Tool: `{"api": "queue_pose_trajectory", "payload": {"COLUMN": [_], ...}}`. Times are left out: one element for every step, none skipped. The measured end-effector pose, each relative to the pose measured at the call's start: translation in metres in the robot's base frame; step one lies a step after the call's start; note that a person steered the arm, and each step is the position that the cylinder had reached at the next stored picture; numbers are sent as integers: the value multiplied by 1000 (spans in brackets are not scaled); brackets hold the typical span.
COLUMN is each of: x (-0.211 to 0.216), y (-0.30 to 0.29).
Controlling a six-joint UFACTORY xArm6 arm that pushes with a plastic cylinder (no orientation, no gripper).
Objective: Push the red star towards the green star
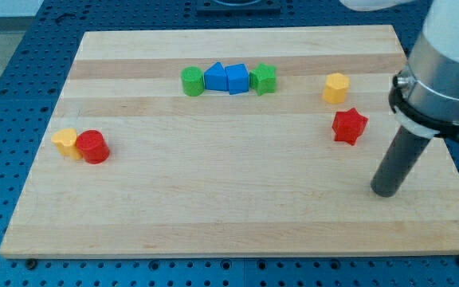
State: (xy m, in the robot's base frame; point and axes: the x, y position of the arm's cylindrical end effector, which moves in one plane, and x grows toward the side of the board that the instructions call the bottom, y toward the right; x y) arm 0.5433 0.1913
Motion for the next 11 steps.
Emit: {"api": "queue_pose_trajectory", "payload": {"x": [-34, -68, -81, -95, -95, -95, -95, -95, -95, -95, -92], "y": [19, 26, 28, 31, 31, 18, -14, -49, -75, -101, -106]}}
